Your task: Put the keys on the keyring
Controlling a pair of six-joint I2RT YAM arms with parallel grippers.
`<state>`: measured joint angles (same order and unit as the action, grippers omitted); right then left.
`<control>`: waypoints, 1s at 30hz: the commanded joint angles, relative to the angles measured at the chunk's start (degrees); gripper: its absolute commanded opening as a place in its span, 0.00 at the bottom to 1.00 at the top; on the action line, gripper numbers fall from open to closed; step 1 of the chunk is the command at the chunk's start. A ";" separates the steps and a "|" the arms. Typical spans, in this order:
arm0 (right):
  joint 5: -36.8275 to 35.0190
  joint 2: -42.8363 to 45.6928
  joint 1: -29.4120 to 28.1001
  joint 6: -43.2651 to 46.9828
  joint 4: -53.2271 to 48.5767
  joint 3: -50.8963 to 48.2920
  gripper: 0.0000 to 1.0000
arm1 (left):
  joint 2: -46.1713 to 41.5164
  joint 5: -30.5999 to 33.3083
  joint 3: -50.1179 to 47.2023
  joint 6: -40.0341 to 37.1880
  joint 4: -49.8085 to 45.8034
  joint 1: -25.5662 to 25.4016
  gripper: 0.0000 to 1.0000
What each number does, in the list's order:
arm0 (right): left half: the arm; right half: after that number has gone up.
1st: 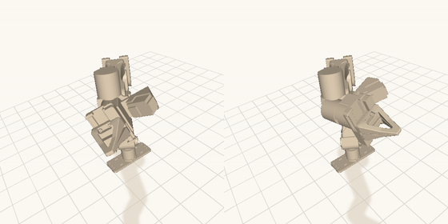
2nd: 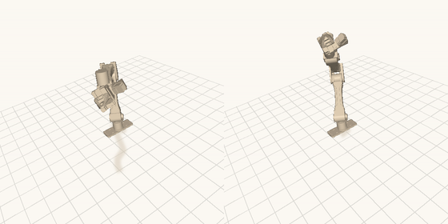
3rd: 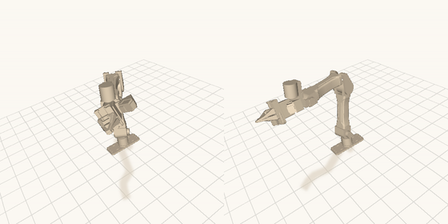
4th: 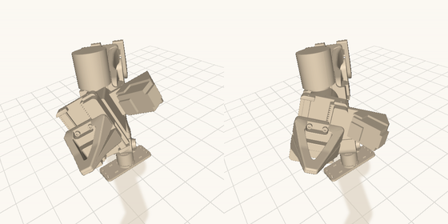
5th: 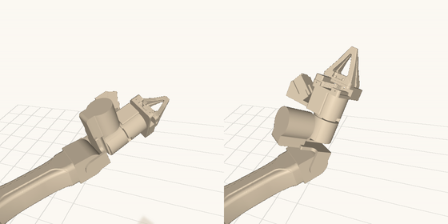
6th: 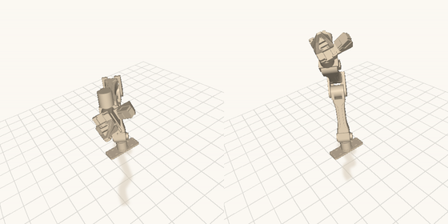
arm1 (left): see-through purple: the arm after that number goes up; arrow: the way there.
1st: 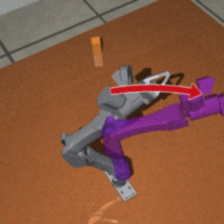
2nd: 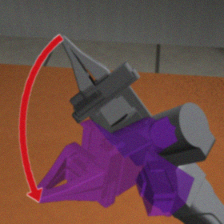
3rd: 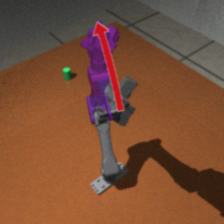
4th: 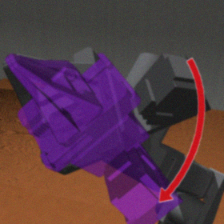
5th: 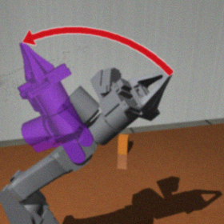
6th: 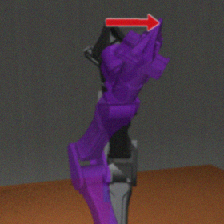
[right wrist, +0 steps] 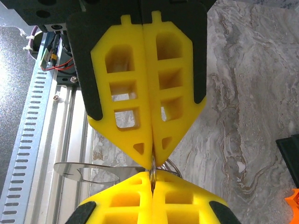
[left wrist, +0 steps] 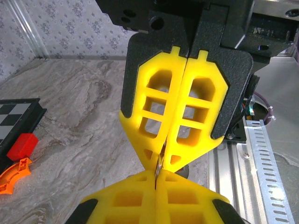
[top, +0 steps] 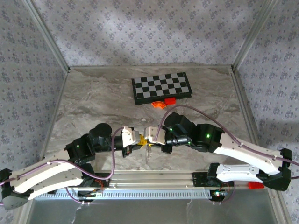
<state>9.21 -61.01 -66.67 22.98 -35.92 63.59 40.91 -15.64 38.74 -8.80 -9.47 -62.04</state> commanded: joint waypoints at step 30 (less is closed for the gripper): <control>2.00 9.70 1.11 -4.15 9.91 -4.48 0.00 | 0.83 -8.35 -5.50 8.78 28.95 -0.19 0.00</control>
<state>11.16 -51.62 -65.63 18.92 -29.15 59.86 41.01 -21.30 31.55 -1.85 16.58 -62.00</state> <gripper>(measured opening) 0.056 0.043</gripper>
